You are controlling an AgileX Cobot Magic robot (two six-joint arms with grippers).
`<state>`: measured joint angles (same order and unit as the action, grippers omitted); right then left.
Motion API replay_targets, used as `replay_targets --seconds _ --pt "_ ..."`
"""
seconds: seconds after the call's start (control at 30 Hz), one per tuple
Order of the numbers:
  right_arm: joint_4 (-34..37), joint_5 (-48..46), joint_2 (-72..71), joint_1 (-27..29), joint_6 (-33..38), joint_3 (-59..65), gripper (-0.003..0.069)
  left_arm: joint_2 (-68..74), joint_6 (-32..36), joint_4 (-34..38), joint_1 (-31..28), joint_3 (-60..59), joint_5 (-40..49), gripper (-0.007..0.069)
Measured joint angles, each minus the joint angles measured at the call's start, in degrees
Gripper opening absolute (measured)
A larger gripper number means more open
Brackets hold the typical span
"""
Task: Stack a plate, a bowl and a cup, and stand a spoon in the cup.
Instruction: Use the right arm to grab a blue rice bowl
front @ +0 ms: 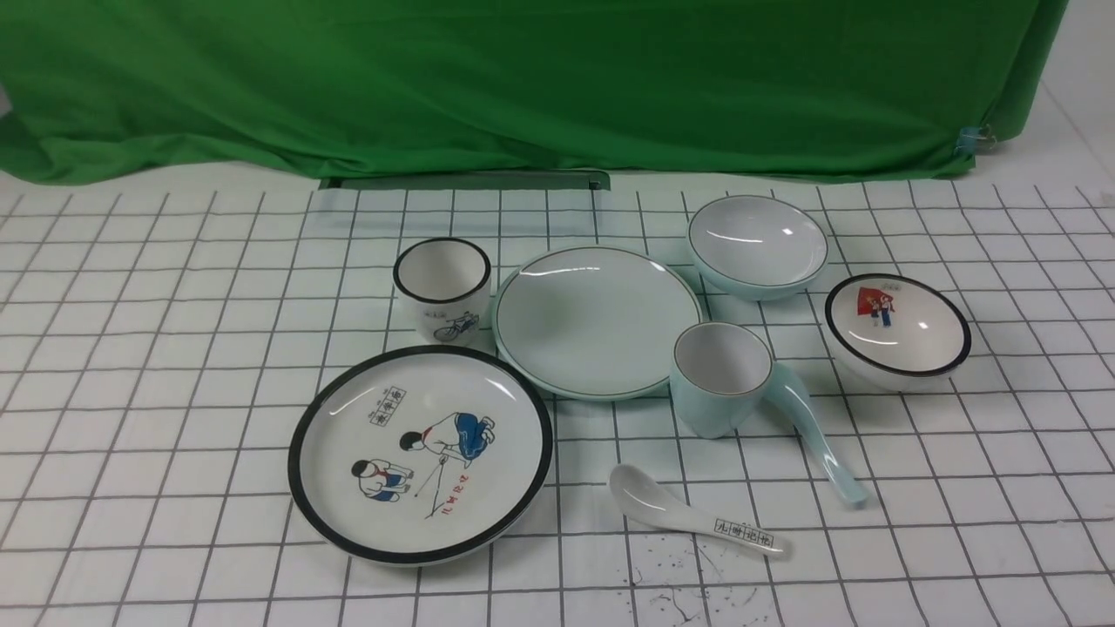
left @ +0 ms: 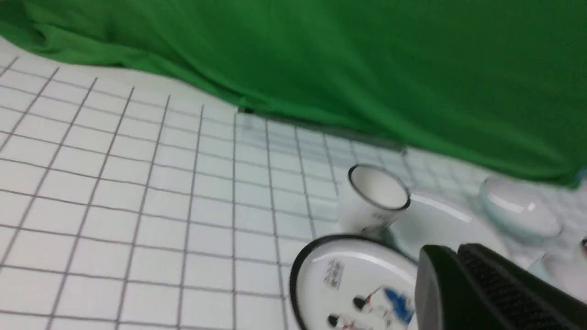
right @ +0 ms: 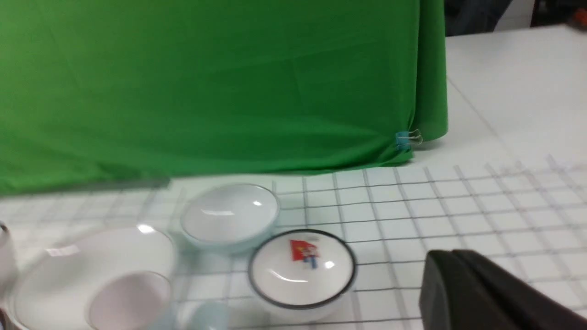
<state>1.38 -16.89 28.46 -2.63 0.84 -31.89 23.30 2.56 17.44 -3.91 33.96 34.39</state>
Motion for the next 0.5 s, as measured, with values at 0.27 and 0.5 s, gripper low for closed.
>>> replay_targets --seconds 0.27,0.5 --pt "0.0 -24.6 26.3 -3.2 11.7 -27.1 0.0010 18.9 14.4 -1.4 1.7 12.1 12.9 -0.0009" --pt "0.2 -33.9 48.2 -5.2 15.4 -41.0 0.0010 33.5 18.8 -4.2 12.4 19.7 16.3 -0.0009"
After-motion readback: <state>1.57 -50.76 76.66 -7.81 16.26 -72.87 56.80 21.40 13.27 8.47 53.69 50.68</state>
